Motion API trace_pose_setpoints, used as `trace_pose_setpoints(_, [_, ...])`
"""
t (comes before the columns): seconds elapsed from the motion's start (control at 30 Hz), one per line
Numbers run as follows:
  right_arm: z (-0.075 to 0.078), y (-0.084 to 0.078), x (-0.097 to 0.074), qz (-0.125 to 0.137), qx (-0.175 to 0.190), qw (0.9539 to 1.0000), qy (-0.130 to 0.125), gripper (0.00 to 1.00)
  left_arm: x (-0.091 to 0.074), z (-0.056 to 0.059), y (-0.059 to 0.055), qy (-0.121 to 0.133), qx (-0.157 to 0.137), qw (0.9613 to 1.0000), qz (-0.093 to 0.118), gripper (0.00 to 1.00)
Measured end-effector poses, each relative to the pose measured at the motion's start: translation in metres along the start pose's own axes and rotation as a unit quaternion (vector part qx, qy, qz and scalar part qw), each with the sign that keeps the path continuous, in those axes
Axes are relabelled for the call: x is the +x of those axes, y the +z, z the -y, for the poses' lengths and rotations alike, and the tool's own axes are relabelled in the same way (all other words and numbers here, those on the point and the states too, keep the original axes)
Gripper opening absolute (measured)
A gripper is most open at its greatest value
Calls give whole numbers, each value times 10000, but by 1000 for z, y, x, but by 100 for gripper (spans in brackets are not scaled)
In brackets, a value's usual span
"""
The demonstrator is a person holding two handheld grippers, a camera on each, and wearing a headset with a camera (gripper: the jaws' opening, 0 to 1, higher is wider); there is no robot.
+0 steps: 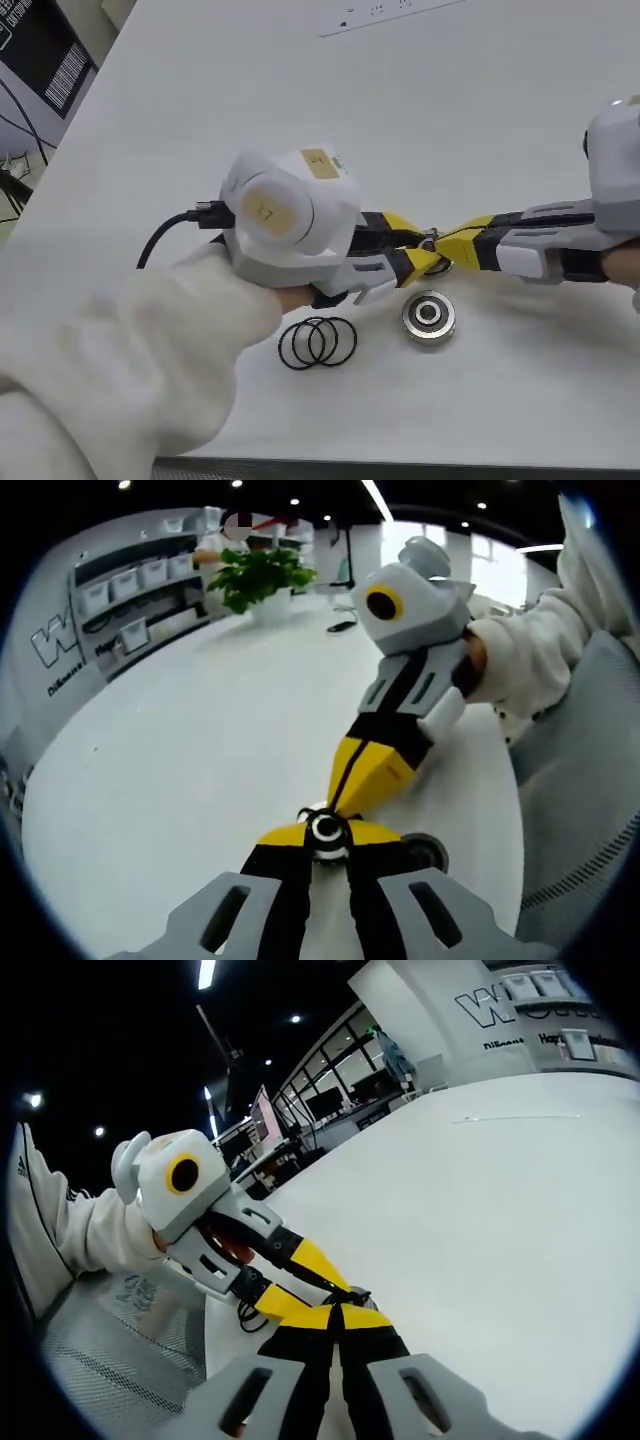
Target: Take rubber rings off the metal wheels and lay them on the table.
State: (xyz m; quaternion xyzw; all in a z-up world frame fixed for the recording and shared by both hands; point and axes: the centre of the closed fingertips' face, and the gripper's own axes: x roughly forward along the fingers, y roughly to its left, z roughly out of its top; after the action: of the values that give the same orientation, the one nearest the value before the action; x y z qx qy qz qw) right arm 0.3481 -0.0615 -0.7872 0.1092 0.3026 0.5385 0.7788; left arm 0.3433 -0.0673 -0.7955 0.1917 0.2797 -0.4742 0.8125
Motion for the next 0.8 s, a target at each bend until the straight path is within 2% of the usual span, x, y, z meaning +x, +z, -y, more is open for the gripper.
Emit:
trace_pose_setpoints(0.37, [-5, 2, -1, 42, -19, 9999, 89, 0, 1, -2, -1, 23, -42, 10000, 44, 13])
trace_pose_setpoints(0.53, [-2, 1, -1, 48, -17, 10000, -3, 0, 1, -3, -1, 36, -112, 9999, 75, 13])
trace_pose_setpoints(0.63, [4, -1, -3, 34, 78, 9999, -121, 0, 1, -2, -2, 60, -17, 9999, 103, 13])
trace_pose_setpoints(0.8, [2, -1, -6, 86, 105, 9999, -100, 0, 1, -2, -2, 99, -78, 9999, 101, 14])
